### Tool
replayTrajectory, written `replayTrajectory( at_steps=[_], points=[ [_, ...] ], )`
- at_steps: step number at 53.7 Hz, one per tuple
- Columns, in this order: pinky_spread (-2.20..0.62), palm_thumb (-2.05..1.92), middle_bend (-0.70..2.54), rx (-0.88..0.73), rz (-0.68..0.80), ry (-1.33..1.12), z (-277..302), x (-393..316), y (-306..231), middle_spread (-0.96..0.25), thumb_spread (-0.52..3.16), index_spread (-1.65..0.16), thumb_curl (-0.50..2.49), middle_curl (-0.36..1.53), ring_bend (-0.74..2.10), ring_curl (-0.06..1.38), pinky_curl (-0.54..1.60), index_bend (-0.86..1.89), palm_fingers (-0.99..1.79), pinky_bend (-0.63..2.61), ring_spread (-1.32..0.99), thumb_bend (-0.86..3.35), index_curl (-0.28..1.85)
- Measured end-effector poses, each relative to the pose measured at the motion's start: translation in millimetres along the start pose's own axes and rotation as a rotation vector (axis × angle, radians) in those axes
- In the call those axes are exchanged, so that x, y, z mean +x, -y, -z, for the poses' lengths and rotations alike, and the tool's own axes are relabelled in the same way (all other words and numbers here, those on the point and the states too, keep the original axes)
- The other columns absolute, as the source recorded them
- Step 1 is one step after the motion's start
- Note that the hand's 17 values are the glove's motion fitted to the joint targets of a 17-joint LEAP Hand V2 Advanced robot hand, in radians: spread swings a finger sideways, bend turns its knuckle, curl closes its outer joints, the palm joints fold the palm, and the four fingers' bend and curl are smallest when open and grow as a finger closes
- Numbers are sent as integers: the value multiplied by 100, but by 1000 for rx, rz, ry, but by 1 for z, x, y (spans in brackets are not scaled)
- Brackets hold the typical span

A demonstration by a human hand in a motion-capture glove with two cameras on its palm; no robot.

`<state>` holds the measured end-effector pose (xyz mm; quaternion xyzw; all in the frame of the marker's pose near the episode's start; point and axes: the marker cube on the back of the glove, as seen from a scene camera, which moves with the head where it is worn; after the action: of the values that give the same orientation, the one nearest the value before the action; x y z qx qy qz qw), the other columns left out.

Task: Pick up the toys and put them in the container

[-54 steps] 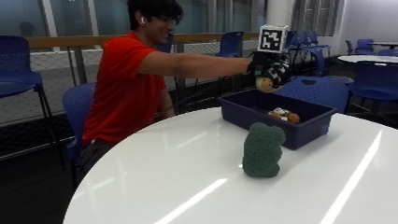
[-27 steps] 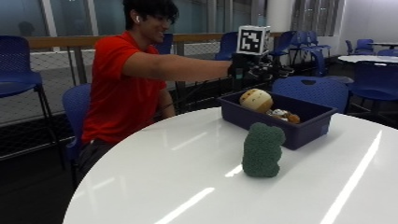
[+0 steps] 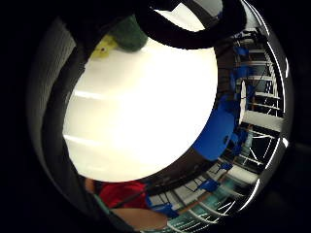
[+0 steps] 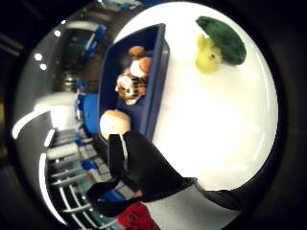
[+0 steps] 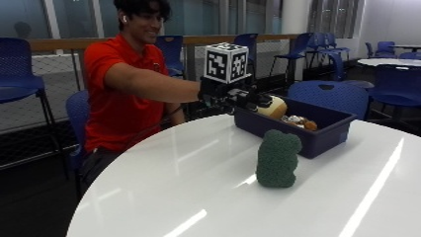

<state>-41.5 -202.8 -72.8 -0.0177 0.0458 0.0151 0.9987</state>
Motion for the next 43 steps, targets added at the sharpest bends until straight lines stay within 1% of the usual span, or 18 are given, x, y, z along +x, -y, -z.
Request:
replayTrajectory(
  at_steps=[9,18,28,43],
  points=[
    [8,-14,11,-5,-38,-29,-16,30,-4,-7,94,-32,23,31,13,27,31,12,-29,72,-2,-10,30],
    [8,-13,11,7,-52,-36,-25,39,9,-7,94,-32,21,27,13,24,31,13,-27,70,-2,-10,28],
    [8,-12,11,17,-43,-45,-32,26,38,-7,94,-32,19,25,14,22,31,13,-26,69,-2,-9,27],
    [8,-10,12,12,-64,-83,-29,16,96,-6,95,-34,19,22,14,20,32,15,-24,66,-2,-8,27]
  ],
)
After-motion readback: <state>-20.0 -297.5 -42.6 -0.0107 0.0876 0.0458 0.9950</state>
